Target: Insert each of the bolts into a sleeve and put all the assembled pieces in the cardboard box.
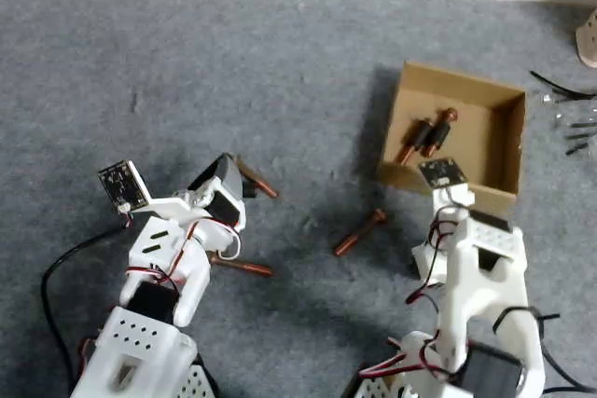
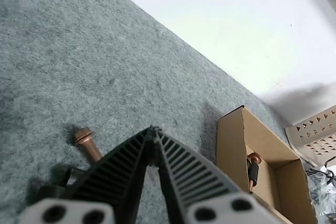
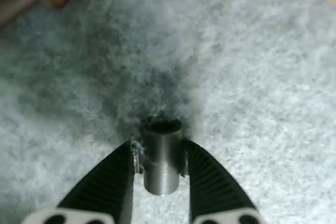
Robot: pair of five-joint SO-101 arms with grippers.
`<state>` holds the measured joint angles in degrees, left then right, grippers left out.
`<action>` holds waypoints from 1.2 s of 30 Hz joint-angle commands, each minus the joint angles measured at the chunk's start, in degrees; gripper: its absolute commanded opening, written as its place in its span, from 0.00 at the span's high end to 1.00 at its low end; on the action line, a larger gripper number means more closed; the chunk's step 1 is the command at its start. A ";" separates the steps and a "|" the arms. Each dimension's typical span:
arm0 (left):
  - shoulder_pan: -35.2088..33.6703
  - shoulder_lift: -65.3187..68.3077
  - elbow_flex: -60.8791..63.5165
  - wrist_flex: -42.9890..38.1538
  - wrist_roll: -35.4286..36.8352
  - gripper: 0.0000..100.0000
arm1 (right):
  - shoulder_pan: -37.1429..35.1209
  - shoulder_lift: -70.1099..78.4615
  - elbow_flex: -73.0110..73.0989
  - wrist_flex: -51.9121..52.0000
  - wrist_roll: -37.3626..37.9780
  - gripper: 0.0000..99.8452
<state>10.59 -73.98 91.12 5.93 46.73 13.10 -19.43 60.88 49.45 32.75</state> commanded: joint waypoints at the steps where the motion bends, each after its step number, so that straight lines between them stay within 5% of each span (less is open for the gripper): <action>1: -0.22 -0.75 -0.40 0.00 -0.09 0.99 | -1.27 -7.60 0.13 -4.97 -5.89 1.00; 11: -0.66 -0.75 -0.40 -0.09 -3.78 0.99 | -12.35 -24.22 6.11 -7.87 -20.48 1.00; 20: 4.09 -0.75 -0.40 0.18 -13.01 0.99 | -11.91 -53.58 24.48 -12.00 -20.57 1.00; 36: 7.43 -0.84 1.71 0.97 -15.38 0.99 | -7.60 -86.02 34.51 2.07 -17.76 1.00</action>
<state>17.54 -73.98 93.14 6.64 31.78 4.84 -103.56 95.60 50.59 14.02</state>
